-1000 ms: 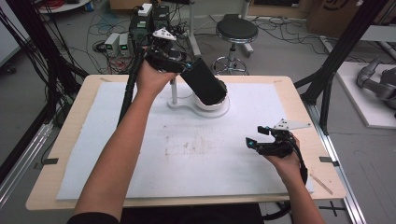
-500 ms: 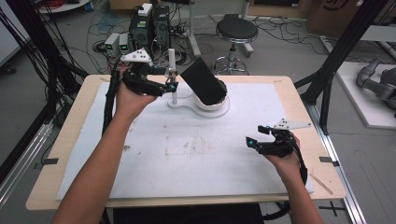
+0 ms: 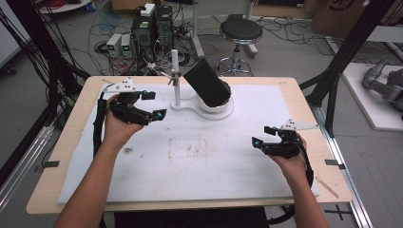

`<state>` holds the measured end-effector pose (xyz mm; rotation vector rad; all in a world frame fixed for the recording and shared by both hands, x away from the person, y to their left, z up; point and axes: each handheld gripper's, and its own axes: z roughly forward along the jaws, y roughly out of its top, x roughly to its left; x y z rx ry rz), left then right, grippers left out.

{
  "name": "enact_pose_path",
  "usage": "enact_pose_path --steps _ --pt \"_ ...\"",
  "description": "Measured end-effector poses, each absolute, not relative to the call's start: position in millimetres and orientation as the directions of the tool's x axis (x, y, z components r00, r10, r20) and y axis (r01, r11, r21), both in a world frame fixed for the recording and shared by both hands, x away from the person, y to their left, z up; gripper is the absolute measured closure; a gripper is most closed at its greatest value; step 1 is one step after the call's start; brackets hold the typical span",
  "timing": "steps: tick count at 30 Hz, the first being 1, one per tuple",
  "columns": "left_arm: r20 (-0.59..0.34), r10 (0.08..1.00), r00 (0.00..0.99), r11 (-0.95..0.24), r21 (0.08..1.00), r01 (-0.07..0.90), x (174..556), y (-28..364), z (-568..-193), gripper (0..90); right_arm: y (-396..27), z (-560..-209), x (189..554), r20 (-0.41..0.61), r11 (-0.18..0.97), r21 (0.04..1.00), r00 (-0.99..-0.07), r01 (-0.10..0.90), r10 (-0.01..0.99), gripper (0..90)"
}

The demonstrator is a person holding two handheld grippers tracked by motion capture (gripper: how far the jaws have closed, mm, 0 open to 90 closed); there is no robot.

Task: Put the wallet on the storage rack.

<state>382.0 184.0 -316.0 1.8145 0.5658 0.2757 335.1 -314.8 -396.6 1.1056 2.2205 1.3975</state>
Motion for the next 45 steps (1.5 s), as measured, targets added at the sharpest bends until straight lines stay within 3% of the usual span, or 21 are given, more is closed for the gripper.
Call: enact_pose_path --steps 13,28,45 --pt "-0.068 0.515 0.854 -0.221 0.953 0.209 356 204 -353 6.9 -326 -396 339 0.166 0.195 0.865 -0.632 0.461 0.757 20.8" --pt "-0.123 0.524 0.843 -0.231 0.932 0.28 342 209 -393 2.7 -328 -397 341 0.169 0.189 0.865 -0.625 0.464 0.762 20.8" --pt "-0.121 0.538 0.835 -0.25 0.923 0.294 342 209 -398 2.7 -327 -397 341 0.172 0.191 0.862 -0.624 0.47 0.762 20.8"
